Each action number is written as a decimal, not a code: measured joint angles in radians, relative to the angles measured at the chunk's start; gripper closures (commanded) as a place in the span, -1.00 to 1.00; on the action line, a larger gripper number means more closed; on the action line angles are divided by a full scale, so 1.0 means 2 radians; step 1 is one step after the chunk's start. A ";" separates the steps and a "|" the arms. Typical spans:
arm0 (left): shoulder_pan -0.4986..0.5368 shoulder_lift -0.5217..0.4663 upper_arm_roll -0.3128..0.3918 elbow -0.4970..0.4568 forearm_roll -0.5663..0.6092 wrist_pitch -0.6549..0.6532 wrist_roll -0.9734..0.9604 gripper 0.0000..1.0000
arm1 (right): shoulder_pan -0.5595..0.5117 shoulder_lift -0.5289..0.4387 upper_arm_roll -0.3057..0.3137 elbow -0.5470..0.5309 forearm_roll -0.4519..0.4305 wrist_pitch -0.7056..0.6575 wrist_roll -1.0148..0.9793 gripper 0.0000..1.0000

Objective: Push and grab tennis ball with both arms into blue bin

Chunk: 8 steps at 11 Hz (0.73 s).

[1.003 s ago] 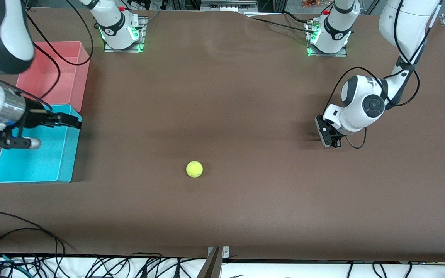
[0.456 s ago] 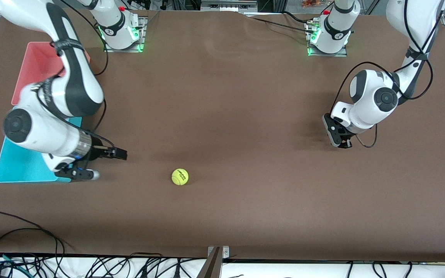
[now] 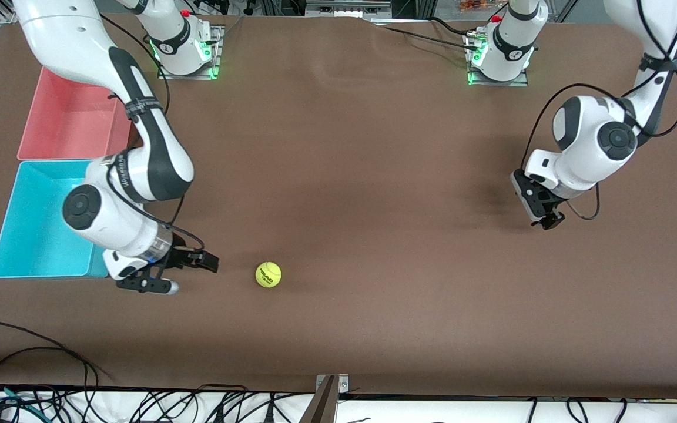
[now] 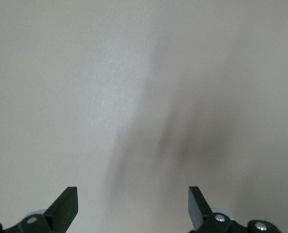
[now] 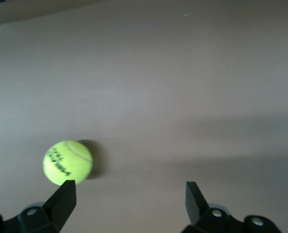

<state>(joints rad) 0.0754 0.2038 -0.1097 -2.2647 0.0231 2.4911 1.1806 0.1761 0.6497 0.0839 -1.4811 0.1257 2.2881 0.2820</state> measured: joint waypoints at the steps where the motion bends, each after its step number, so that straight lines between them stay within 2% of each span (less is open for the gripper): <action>1: 0.001 -0.018 0.001 0.000 0.000 -0.018 0.000 -1.00 | 0.002 0.014 0.013 0.013 0.000 0.011 0.011 -1.00; 4: 0.000 -0.091 0.001 -0.005 0.000 -0.070 0.000 -1.00 | 0.009 0.050 0.045 0.044 0.000 0.047 0.028 -1.00; 6: 0.000 -0.139 0.001 -0.011 0.000 -0.092 0.000 -1.00 | 0.019 0.073 0.049 0.051 0.000 0.073 0.028 -1.00; 8: 0.000 -0.158 0.001 -0.018 0.000 -0.093 0.000 -1.00 | 0.026 0.092 0.049 0.057 0.000 0.089 0.028 -1.00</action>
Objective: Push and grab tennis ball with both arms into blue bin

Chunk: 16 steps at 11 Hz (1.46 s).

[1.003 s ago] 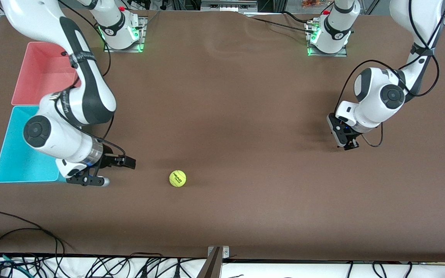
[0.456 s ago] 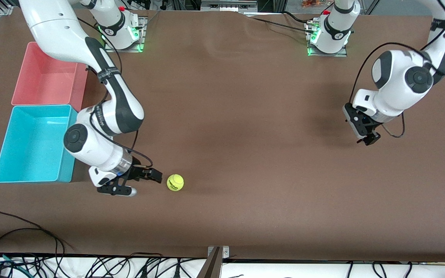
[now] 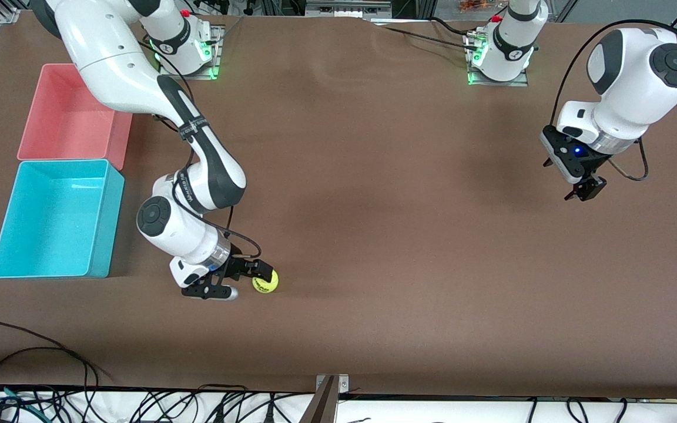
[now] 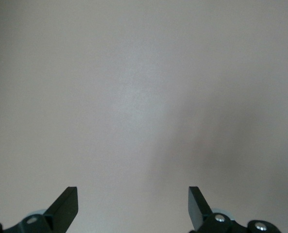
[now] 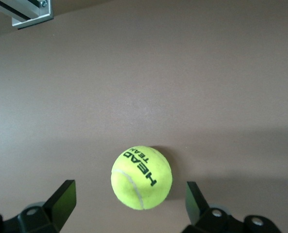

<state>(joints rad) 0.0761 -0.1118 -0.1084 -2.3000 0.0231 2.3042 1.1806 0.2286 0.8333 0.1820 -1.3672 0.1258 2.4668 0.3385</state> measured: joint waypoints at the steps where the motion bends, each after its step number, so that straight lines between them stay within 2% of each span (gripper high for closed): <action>1: 0.000 -0.003 0.000 -0.001 0.000 0.000 0.000 -1.00 | 0.002 0.006 0.000 0.004 0.000 0.002 0.000 -1.00; 4: 0.000 -0.026 0.000 0.001 0.000 0.002 0.000 -1.00 | 0.014 0.027 0.000 0.014 -0.003 0.018 0.000 -1.00; 6: 0.004 -0.035 0.004 0.002 -0.002 0.001 -0.004 -1.00 | 0.019 0.047 0.000 0.024 -0.021 0.028 -0.001 -1.00; 7: 0.007 -0.038 0.008 0.006 -0.003 0.004 -0.004 -1.00 | 0.019 0.054 0.000 0.028 -0.031 0.030 -0.001 -0.90; 8: 0.010 -0.039 0.010 0.015 -0.003 0.004 -0.004 -1.00 | 0.019 0.057 0.000 0.031 -0.040 0.030 -0.001 -0.59; 10: 0.011 -0.042 0.014 0.044 -0.003 -0.023 -0.007 -1.00 | 0.019 0.064 -0.002 0.031 -0.061 0.030 -0.001 0.41; 11: 0.011 -0.043 0.015 0.060 -0.004 -0.047 -0.018 -1.00 | 0.018 0.068 -0.002 0.032 -0.077 0.030 -0.001 0.80; 13: 0.011 -0.045 0.018 0.087 -0.004 -0.098 -0.052 -1.00 | 0.018 0.072 -0.002 0.035 -0.088 0.031 -0.001 0.97; 16: 0.011 -0.047 0.027 0.140 -0.005 -0.195 -0.119 -1.00 | 0.016 0.072 -0.002 0.036 -0.090 0.029 -0.002 1.00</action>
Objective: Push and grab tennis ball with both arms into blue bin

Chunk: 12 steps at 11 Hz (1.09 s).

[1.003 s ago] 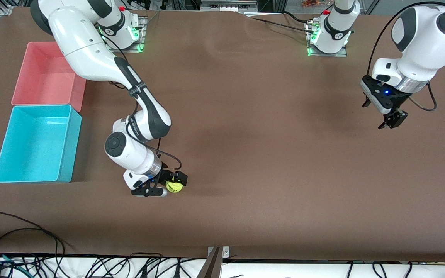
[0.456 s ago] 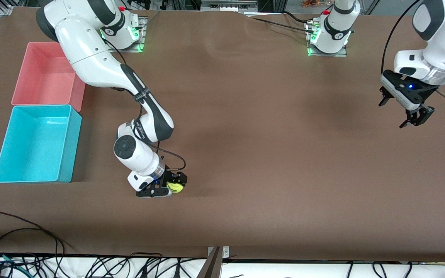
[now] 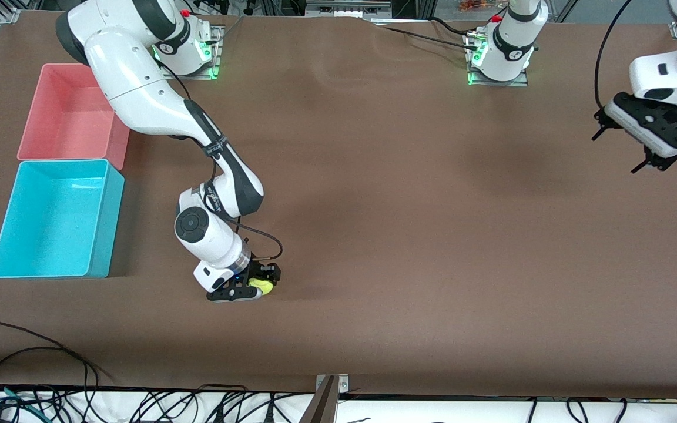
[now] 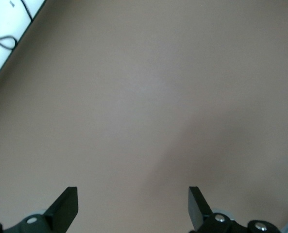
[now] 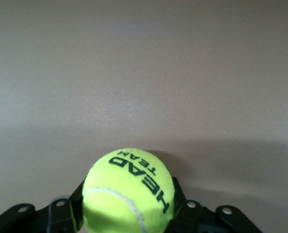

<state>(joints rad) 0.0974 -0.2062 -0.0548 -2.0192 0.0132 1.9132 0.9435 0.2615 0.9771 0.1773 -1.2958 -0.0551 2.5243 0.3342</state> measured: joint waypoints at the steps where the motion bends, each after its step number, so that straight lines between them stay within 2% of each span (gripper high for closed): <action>1: 0.000 -0.001 0.000 0.024 0.000 -0.040 -0.024 -1.00 | -0.001 0.000 0.000 0.003 0.000 -0.009 -0.001 1.00; 3: -0.005 -0.003 0.000 0.077 0.000 -0.119 -0.077 -1.00 | -0.005 -0.006 -0.001 0.015 -0.002 -0.064 -0.003 1.00; 6: -0.019 -0.005 -0.003 0.138 -0.001 -0.210 -0.176 -1.00 | -0.018 -0.040 -0.002 0.027 -0.003 -0.159 -0.021 1.00; 9: -0.037 -0.003 -0.014 0.159 -0.001 -0.239 -0.302 -1.00 | -0.039 -0.082 -0.002 0.029 -0.003 -0.242 -0.068 1.00; 12: -0.040 0.007 -0.018 0.165 -0.001 -0.242 -0.358 -1.00 | -0.057 -0.113 -0.004 0.029 -0.003 -0.315 -0.141 1.00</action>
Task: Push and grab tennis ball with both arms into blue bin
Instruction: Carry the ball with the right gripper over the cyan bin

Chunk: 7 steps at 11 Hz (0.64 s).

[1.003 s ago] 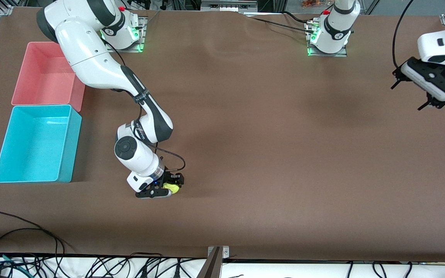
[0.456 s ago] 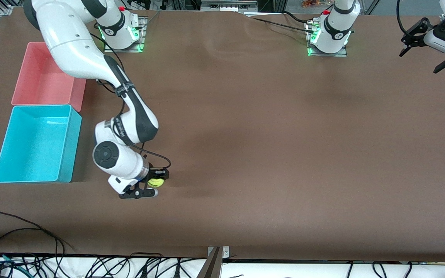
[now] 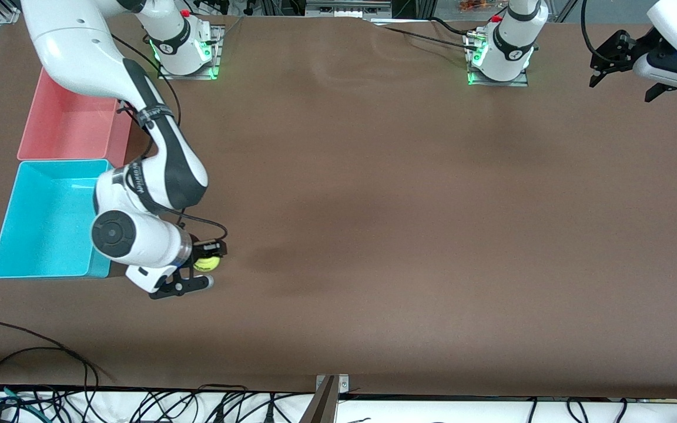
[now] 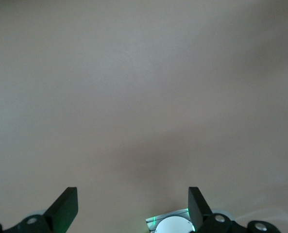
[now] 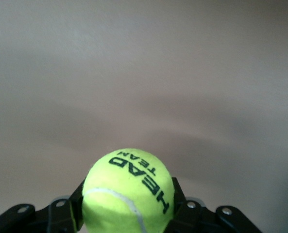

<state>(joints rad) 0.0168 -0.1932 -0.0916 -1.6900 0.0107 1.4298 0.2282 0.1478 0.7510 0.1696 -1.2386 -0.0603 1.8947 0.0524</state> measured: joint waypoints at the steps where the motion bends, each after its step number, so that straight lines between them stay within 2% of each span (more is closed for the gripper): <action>1: 0.000 0.008 0.000 0.008 0.000 -0.003 -0.009 -1.00 | -0.009 -0.008 -0.001 -0.003 0.000 -0.014 -0.020 1.00; 3: 0.001 0.022 0.000 0.024 -0.005 -0.010 -0.026 -1.00 | -0.033 -0.027 -0.006 -0.032 -0.001 -0.017 -0.067 1.00; 7: 0.003 0.031 0.000 0.032 -0.010 -0.013 -0.053 -1.00 | -0.095 -0.079 -0.008 -0.123 -0.001 -0.005 -0.161 1.00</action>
<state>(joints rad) 0.0236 -0.1321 -0.0915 -1.6268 -0.0102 1.4039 0.1227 -0.0415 0.5930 0.1537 -1.4849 -0.0623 1.8845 -0.2702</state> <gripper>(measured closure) 0.000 0.344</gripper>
